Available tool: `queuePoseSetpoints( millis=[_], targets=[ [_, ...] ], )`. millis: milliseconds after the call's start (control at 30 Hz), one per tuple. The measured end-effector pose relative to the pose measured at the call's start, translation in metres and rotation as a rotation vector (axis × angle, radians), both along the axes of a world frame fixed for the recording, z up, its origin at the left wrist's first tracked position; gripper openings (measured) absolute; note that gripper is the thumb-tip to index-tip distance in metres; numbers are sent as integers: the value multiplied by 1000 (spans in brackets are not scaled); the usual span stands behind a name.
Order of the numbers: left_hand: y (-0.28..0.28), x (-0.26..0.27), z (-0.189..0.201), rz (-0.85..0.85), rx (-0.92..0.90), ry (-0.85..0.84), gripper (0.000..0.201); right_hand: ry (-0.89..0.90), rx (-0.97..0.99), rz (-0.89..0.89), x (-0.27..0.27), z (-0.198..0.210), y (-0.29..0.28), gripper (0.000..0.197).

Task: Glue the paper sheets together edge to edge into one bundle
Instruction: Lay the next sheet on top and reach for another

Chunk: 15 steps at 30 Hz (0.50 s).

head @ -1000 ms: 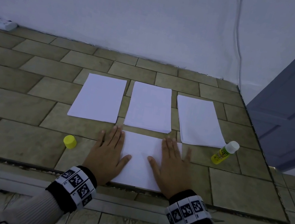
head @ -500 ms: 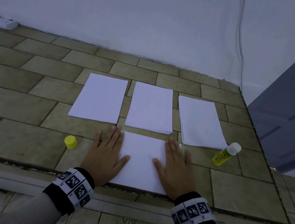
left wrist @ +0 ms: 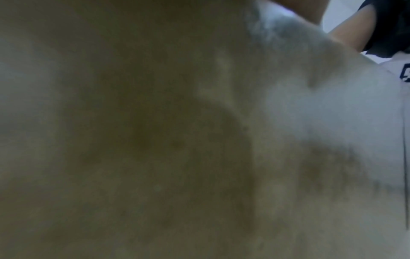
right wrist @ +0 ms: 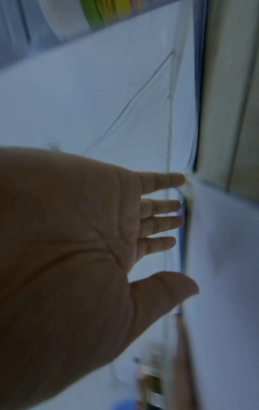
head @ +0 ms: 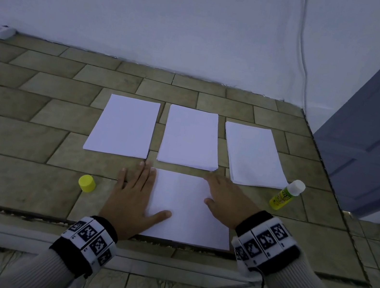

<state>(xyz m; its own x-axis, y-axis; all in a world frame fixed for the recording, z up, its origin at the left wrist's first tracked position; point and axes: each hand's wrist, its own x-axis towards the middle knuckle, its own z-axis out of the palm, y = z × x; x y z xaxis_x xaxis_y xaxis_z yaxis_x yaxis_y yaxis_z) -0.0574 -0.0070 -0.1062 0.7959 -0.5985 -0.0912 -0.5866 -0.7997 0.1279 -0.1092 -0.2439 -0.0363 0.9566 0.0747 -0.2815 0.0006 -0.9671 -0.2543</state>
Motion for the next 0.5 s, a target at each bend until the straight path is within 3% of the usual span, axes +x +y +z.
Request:
queuePoseSetpoints(
  millis=[167,333,433,500],
  targets=[
    [1,0,-4,9,-29,-12,115,21,-192,-3,15,0,-2,35],
    [0,0,-3,9,-31,-12,117,82,-126,-21,26,10,-5,10],
    [1,0,-4,11,-40,-9,113,105,-65,-19,28,17,-7,15],
    [1,0,-4,14,-58,-10,109,102,3,-19,26,22,-10,28]
  ],
)
